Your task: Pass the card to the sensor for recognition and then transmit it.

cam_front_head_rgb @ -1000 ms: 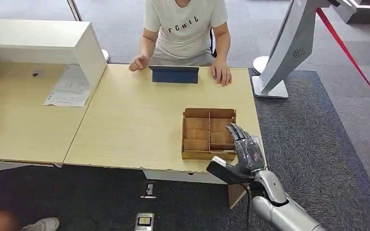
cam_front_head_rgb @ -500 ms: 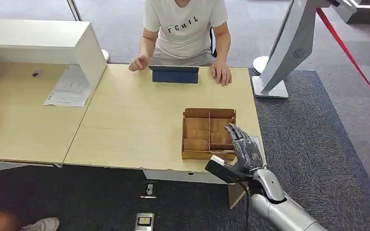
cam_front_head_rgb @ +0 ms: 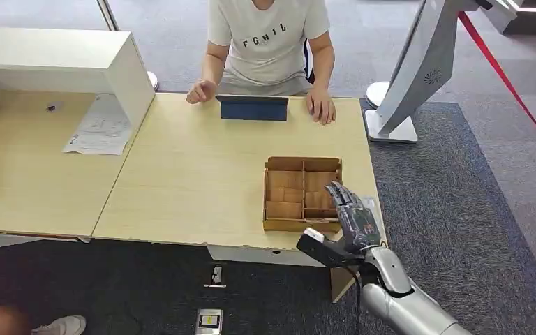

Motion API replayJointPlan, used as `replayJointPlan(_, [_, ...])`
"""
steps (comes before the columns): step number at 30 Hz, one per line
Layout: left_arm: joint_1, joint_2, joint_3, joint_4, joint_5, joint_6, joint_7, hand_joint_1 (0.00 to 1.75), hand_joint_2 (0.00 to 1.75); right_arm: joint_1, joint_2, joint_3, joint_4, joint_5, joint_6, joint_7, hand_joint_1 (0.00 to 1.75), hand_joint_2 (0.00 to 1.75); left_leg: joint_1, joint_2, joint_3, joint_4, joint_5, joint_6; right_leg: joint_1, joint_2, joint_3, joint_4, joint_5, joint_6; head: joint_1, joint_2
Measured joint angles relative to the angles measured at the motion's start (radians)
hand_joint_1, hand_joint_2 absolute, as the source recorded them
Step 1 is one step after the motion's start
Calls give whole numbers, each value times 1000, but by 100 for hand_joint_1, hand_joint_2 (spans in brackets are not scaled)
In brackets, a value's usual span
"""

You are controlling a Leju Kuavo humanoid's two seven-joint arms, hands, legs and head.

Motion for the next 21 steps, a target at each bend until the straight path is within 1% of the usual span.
replayJointPlan(6, [0,0,-1,0,-5,-2,0,0,175,0,-3,6,0,0,-2,11,0,175,0,0,0,0,0,0,0,0,0,0,0,0,0,0])
replayJointPlan(11, [-1,1,-2,0,-5,-3,12,0,175,0,-5,8,0,-2,-5,11,0,175,0,0,0,0,0,0,0,0,0,0,0,0,0,0])
replayJointPlan(21, [-2,1,-2,0,-6,-3,12,0,175,3,-5,21,-32,17,-5,16,0,175,0,0,0,0,0,0,0,0,0,0,0,0,0,0])
